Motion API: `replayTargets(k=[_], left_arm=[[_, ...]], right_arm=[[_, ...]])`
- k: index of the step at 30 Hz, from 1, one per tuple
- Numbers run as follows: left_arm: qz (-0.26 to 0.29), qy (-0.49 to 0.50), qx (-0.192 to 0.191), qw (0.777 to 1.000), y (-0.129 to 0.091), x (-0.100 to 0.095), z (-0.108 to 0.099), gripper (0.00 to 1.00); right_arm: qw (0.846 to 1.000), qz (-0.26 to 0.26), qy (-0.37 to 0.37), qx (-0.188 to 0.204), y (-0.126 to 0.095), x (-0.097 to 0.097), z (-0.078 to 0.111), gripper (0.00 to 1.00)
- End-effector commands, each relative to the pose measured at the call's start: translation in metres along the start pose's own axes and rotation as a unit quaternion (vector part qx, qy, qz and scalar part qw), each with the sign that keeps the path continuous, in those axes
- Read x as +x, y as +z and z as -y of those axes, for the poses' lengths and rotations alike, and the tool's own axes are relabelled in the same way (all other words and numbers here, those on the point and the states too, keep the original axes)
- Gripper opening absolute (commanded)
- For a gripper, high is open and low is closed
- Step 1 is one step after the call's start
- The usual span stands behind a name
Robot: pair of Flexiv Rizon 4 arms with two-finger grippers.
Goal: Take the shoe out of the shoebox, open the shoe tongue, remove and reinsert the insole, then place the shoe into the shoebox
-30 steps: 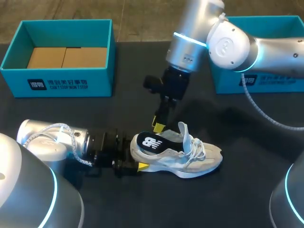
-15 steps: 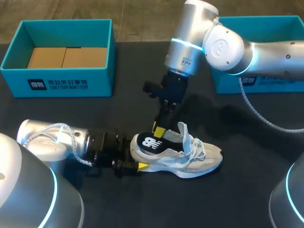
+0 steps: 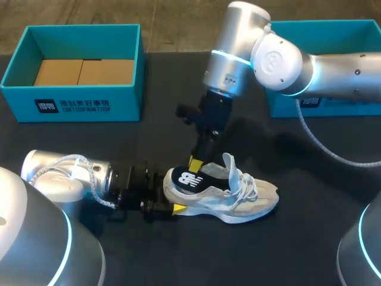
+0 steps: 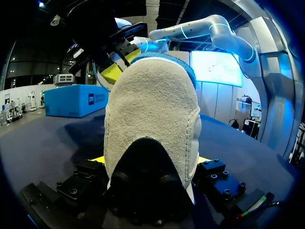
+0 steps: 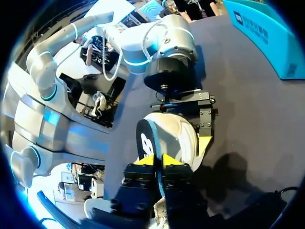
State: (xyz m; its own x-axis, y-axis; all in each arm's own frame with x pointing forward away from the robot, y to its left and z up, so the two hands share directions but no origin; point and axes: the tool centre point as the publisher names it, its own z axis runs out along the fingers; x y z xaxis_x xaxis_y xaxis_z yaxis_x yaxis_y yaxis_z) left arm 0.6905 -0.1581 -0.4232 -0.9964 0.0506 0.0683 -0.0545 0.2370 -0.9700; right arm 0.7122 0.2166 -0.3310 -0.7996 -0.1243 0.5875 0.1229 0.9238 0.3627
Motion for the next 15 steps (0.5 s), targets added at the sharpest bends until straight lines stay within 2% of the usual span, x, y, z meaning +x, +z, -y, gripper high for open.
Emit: replayTargets(k=[1,10,15], left_arm=[[0.000,-0.001,-0.002,1.000,0.001,-0.001,-0.003,0.00],[0.000,-0.001,-0.002,1.000,0.001,-0.001,-0.003,0.00],[0.000,-0.001,-0.002,1.000,0.001,-0.001,-0.003,0.00]], right_arm=[[1.000,-0.004,-0.010,-0.006,0.000,0.001,-0.003,0.00],[0.998,-0.001,-0.051,-0.033,-0.011,0.011,-0.015,0.00],[0.997,-0.007,-0.067,-0.043,-0.013,0.009,-0.021,0.00]])
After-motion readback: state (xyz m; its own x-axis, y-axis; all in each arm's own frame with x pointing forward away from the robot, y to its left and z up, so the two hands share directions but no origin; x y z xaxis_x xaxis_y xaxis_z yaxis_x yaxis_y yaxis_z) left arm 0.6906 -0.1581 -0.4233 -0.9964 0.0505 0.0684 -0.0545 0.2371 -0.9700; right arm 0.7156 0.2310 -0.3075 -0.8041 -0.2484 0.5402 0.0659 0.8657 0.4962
